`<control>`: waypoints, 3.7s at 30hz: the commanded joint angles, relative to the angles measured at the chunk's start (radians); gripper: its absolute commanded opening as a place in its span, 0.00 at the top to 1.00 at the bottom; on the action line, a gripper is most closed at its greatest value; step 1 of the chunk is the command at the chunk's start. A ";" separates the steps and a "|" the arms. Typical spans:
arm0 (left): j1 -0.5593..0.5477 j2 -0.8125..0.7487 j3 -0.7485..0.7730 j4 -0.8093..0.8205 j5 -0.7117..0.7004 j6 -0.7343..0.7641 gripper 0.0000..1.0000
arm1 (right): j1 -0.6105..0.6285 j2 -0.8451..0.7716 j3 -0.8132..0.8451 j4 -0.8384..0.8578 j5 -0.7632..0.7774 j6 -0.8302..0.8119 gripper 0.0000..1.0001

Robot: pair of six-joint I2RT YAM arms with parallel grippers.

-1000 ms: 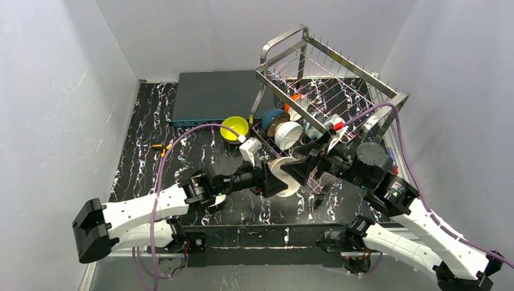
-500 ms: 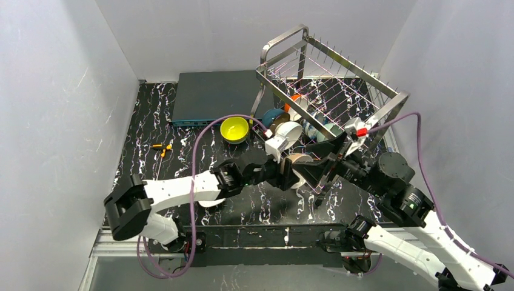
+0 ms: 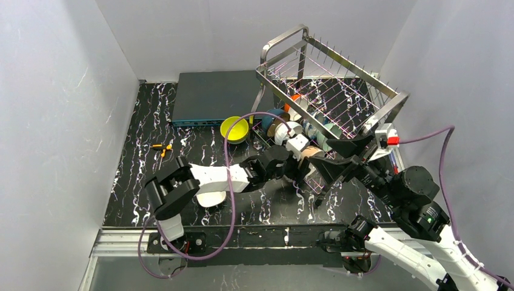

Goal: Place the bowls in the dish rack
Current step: Place the bowl in the dish rack.

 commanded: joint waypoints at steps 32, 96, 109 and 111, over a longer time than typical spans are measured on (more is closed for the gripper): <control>0.055 0.339 0.444 0.218 0.147 0.078 1.00 | -0.005 -0.030 0.041 -0.023 0.058 -0.011 0.01; -0.029 0.599 0.757 0.223 -0.023 0.423 1.00 | -0.003 -0.033 0.053 -0.098 0.111 -0.010 0.01; -0.032 0.644 0.805 0.216 -0.202 0.437 1.00 | -0.003 -0.028 0.051 -0.099 0.108 -0.011 0.01; -0.035 0.649 0.811 0.210 -0.192 0.444 1.00 | -0.003 -0.029 0.049 -0.097 0.109 -0.010 0.01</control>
